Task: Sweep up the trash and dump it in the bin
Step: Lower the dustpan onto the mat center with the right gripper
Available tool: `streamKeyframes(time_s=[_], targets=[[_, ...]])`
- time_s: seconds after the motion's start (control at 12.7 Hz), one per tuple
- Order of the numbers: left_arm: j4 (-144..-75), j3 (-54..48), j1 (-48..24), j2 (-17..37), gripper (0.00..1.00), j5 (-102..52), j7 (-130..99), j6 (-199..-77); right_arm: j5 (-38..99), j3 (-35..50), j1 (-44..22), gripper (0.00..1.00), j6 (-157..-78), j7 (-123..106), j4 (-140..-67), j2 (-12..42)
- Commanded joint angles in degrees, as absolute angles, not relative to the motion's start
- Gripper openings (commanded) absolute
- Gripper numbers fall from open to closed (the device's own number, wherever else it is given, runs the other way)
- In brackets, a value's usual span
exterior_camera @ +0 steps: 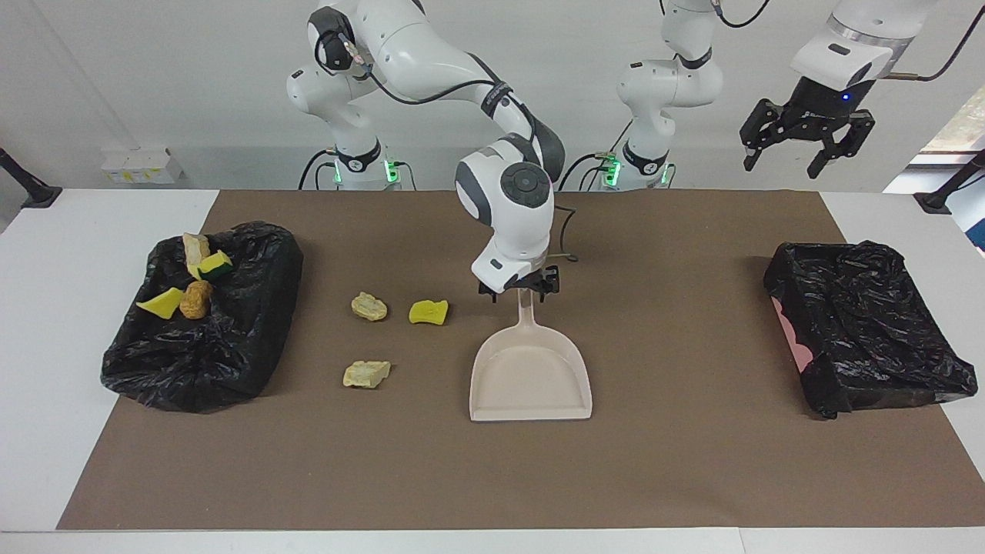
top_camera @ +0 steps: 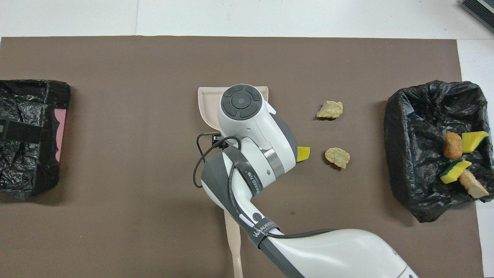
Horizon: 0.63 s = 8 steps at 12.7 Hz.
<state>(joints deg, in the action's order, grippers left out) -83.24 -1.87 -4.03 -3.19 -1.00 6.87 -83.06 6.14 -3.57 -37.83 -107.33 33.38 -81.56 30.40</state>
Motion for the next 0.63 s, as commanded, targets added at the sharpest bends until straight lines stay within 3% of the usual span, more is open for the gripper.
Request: streamKeyframes(time_s=[0.0,0.32,0.55], targets=[[-83.1,-2.2,-3.5,-3.7,1.0,-0.2,6.8,-82.1,8.1,-3.2,-39.7,1.0,-107.5,33.3,-92.2,22.0],[-83.1,-2.2,-3.5,-3.7,1.0,-0.3,6.8,-82.1,9.2,-3.1,-43.5,1.0,-109.6,34.3,-104.6,12.3],[-83.1,-2.2,-3.5,-3.7,1.0,-0.3,6.8,-82.1,9.3,-3.1,-48.2,1.0,-117.7,39.0,-116.6,5.2]])
